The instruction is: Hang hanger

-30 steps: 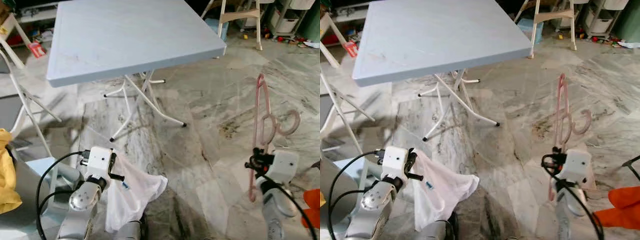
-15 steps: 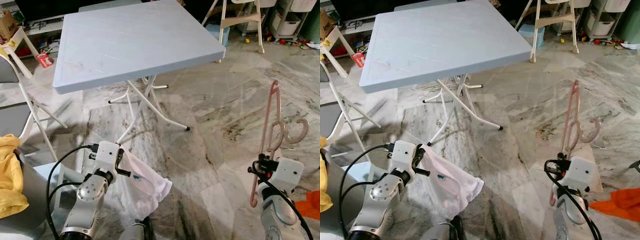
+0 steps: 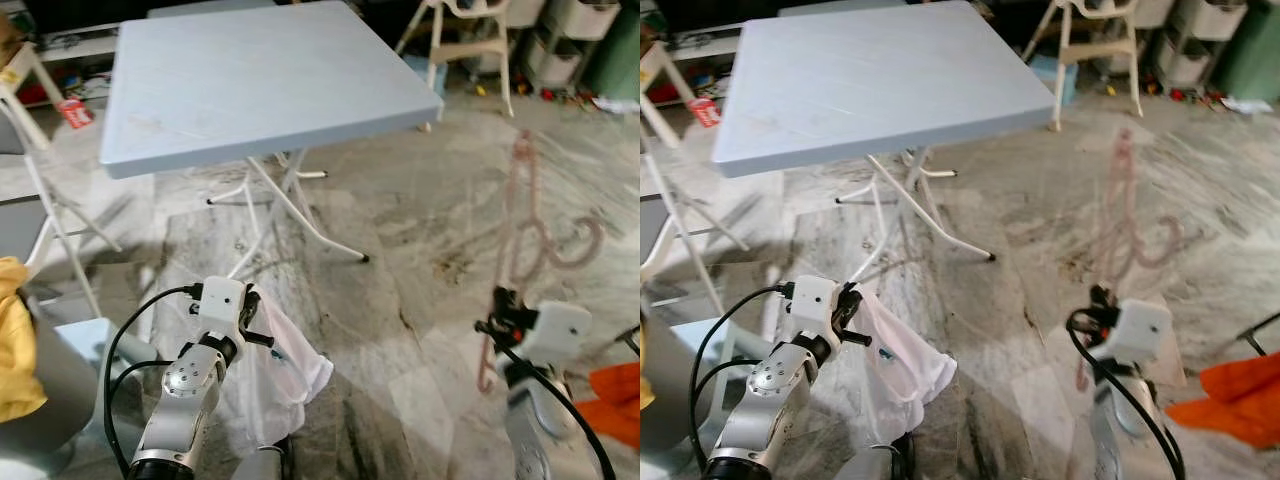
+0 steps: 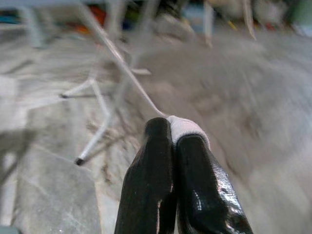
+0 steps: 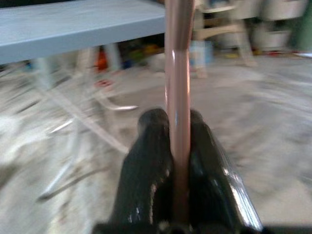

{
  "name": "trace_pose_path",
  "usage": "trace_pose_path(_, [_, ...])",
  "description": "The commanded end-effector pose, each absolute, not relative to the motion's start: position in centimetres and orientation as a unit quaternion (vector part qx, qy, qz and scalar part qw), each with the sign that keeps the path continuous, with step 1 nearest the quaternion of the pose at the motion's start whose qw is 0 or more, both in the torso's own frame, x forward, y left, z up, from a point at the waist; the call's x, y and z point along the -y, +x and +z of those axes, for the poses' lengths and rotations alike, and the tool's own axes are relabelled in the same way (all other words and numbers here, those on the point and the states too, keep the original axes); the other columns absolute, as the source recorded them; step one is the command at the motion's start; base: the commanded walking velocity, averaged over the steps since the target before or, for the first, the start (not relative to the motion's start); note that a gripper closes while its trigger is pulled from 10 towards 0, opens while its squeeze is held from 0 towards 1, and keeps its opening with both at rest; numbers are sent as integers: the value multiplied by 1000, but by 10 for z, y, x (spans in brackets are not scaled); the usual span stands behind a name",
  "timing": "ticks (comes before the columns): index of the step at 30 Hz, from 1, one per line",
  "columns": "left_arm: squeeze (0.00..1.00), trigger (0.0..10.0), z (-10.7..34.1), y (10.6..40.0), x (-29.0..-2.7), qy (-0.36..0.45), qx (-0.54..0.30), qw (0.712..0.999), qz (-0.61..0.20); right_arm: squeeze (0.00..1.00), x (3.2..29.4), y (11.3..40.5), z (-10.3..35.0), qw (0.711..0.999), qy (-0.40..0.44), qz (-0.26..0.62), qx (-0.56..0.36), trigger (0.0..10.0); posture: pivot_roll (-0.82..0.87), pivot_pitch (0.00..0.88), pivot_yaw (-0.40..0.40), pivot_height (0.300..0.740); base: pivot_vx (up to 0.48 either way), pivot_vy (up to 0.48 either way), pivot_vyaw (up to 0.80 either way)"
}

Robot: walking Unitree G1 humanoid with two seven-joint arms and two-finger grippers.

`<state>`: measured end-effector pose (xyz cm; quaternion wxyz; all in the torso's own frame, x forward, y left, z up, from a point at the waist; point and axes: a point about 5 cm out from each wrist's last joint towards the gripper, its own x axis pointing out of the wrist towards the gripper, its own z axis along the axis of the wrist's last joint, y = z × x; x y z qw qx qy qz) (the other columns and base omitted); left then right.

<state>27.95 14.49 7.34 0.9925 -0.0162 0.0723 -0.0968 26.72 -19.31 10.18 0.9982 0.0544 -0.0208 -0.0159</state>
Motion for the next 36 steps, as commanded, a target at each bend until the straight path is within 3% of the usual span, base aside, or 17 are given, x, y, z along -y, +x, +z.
trace_pose_path(1, [0, 10000, 91, 285, -142, -13, -41, 994, -102, 0, 197, 268, 105, 997, 65, -18, 22, 10000, -18, 108, 2, 740, 300, 0, 0])
trace_pose_path(18, [0, 10000, 96, 286, -146, -13, -41, 995, -93, 0, 181, 269, 108, 997, 74, 22, 27, 10000, -12, 122, -5, 740, 384, 0, 35])
trace_pose_path(22, [0, 10000, 96, 285, -146, -11, -42, 995, -93, 0, 182, 270, 108, 997, 74, 17, 25, 10000, -8, 125, -7, 740, 388, 0, 586])
trace_pose_path(36, [0, 10000, 102, 287, -157, 3, -37, 997, -68, 0, 187, 280, 107, 997, 76, 5, 32, 10000, 30, 85, 21, 740, 357, 0, 0])
